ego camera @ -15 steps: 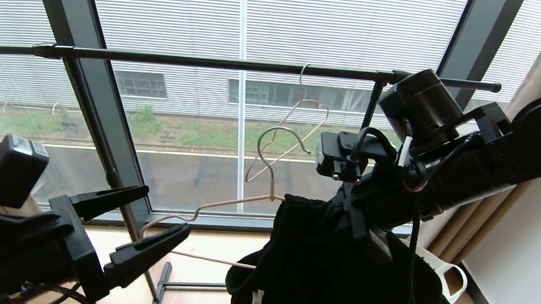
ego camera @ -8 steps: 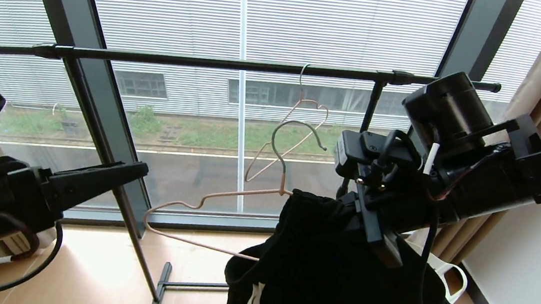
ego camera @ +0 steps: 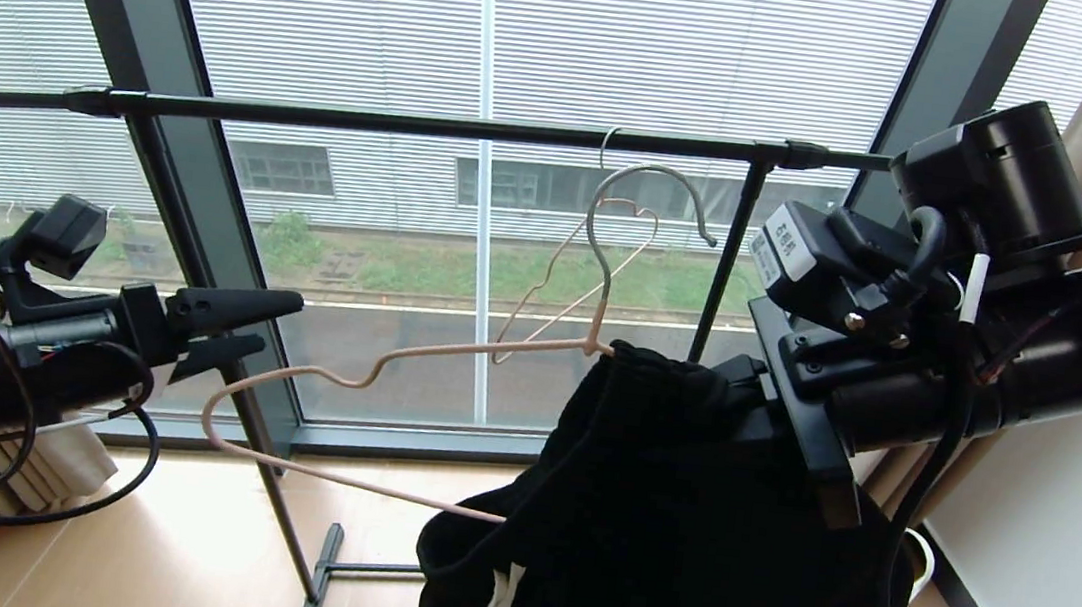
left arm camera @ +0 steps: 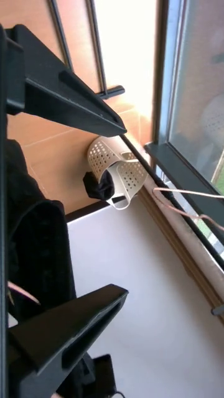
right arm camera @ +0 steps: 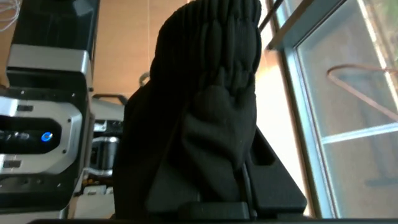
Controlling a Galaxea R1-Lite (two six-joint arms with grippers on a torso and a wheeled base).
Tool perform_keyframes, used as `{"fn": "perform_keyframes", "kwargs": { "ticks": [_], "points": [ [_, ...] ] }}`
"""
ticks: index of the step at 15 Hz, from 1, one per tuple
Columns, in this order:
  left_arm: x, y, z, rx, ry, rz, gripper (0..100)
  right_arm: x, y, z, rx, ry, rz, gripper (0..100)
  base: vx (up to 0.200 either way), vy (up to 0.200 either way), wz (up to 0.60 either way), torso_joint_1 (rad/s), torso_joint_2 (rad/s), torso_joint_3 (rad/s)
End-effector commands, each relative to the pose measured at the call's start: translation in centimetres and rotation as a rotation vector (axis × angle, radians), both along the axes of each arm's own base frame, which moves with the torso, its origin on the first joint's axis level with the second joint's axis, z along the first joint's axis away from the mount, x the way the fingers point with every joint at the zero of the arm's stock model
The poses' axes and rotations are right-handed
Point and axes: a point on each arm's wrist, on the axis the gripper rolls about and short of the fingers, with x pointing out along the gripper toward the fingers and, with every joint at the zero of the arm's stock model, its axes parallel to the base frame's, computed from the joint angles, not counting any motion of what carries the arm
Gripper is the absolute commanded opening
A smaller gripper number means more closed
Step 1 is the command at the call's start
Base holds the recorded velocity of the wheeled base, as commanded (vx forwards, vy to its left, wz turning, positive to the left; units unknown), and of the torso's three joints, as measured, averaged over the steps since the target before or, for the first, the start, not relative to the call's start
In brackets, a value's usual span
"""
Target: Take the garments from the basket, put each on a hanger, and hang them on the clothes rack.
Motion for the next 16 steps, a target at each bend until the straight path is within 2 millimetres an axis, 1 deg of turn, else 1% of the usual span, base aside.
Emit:
{"fn": "perform_keyframes", "kwargs": {
  "ticks": [1,3,6,9,13,16],
  "points": [
    [1.4,-0.4,-2.2,-0.004,0.087,-0.016,100,0.1,-0.2,-0.5,0.019,-0.017,-0.004,0,0.0,0.0,0.0,0.0,0.0,0.0],
    [1.8,-0.9,-3.0,-0.002,0.117,-0.039,100,0.0,-0.3,-0.3,0.036,-0.038,-0.002,0,0.0,0.0,0.0,0.0,0.0,0.0],
    [1.6,-2.6,-3.9,0.022,0.186,-0.108,100,-0.3,-0.4,0.3,0.064,-0.047,0.02,0,0.0,0.0,0.0,0.0,0.0,0.0],
    [1.6,-3.7,-4.1,0.078,0.245,-0.136,100,-0.7,-0.6,0.6,0.077,-0.053,0.032,0,0.0,0.0,0.0,0.0,0.0,0.0],
    [1.0,-5.4,-4.3,0.1,0.253,-0.176,100,-0.9,-0.5,0.6,0.113,-0.032,0.1,0,0.0,0.0,0.0,0.0,0.0,0.0],
    [0.5,-6.2,-4.6,0.105,0.266,-0.209,100,-1.0,-0.4,0.6,0.136,-0.018,0.131,0,0.0,0.0,0.0,0.0,0.0,0.0]
  ]
}}
